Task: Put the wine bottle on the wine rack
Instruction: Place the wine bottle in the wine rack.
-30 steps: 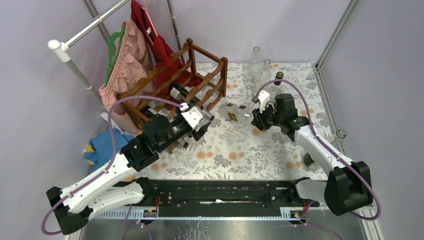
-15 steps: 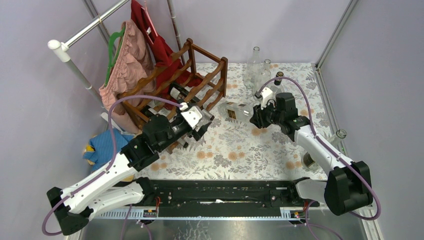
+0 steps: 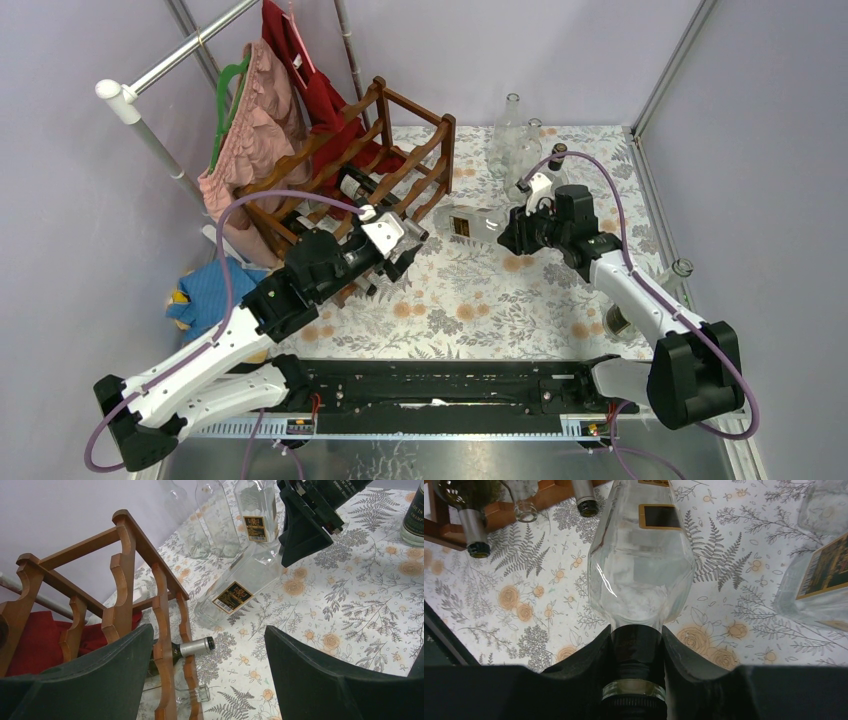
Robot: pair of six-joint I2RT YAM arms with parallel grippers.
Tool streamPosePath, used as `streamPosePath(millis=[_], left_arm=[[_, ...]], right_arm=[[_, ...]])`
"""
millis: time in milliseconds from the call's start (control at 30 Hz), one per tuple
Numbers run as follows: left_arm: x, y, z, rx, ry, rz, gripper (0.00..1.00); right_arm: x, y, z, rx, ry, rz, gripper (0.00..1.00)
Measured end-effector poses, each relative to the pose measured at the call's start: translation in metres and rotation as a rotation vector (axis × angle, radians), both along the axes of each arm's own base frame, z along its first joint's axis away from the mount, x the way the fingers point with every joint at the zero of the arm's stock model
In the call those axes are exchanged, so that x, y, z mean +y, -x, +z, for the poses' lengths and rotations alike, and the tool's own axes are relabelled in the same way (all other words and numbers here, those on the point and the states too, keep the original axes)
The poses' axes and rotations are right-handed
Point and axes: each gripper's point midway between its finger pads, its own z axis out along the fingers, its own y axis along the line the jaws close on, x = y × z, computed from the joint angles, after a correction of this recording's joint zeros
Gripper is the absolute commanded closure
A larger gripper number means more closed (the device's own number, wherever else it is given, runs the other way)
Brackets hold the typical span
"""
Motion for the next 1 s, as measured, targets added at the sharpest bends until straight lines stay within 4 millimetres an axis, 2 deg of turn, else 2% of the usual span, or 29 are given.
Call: streamPosePath(millis=[167,567,1000], left_arm=[[0.001,0.0,0.001,-0.002,0.004,0.002,0.11],[0.002,-0.002,0.003,-0.004,0.009,0.001,0.11],[0.004,-0.005,0.004,-0.006,0.017,0.009,0.11]], right_arm=[[0.003,0.002,-0.007,0.034,-0.08,-0.041,1.0],[-0.006,0.001,-0.012,0.096,-0.227,-0.157,1.0],[0.01,-0.01,0.002,0.104,-0.356,-0.146,1.0]])
